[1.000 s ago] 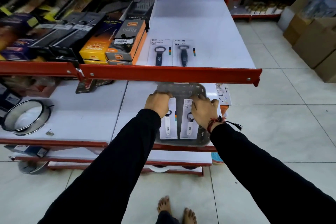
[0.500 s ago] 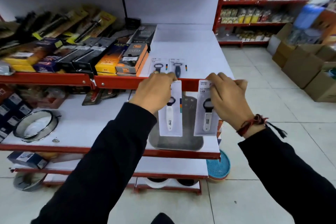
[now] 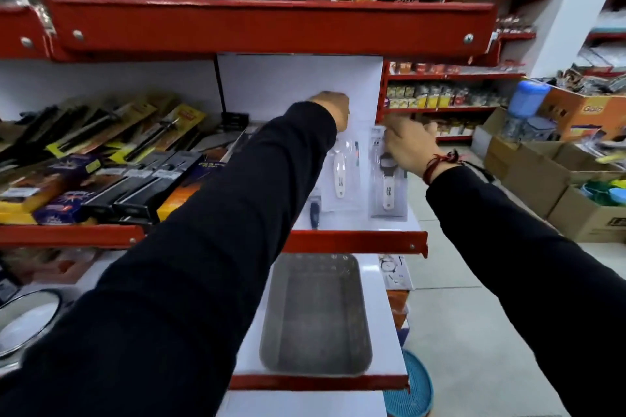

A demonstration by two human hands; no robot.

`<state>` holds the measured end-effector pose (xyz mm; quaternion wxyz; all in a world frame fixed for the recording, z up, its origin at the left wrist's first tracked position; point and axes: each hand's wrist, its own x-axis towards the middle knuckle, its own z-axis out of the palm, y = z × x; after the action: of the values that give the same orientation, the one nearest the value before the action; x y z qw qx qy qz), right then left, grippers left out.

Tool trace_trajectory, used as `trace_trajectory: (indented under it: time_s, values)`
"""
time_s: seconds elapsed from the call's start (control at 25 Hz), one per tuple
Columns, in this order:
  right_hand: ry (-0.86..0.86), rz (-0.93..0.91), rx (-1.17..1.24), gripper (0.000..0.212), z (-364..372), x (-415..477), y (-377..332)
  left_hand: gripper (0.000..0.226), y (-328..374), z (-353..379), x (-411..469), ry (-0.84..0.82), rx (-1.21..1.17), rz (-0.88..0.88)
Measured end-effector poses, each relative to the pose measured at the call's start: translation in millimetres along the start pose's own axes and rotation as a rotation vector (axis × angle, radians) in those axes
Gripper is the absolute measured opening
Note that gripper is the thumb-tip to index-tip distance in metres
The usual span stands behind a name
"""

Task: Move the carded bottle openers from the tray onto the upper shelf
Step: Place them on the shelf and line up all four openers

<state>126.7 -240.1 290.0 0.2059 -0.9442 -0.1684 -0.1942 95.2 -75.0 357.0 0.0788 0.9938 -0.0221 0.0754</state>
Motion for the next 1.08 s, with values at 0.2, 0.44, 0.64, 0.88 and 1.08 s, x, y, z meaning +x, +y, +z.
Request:
trace_trajectory:
  time_s: [0.2,0.44,0.64,0.88,1.08]
  values:
    - [-0.205,0.111,0.013,0.036,44.3,18.0,24.7,0.037,-3.5,60.2,33.8,-0.213,0.026,-0.038]
    - [-0.356,0.159,0.011,0.025,75.4,10.6,46.7,0.044,-8.9,102.8,42.8,-0.316,-0.063,-0.009]
    - [-0.385,0.176,-0.118,0.030,85.5,6.2,57.5,0.045,-16.6,129.8,38.6,-0.250,-0.109,0.023]
    - [-0.392,0.146,-0.159,0.030,84.1,-3.2,59.9,0.034,-28.8,134.9,22.7,-0.208,-0.175,0.057]
    - [-0.376,0.041,-0.057,0.032,66.3,-8.4,29.2,0.040,-58.3,96.9,-2.3,-0.245,-0.019,0.039]
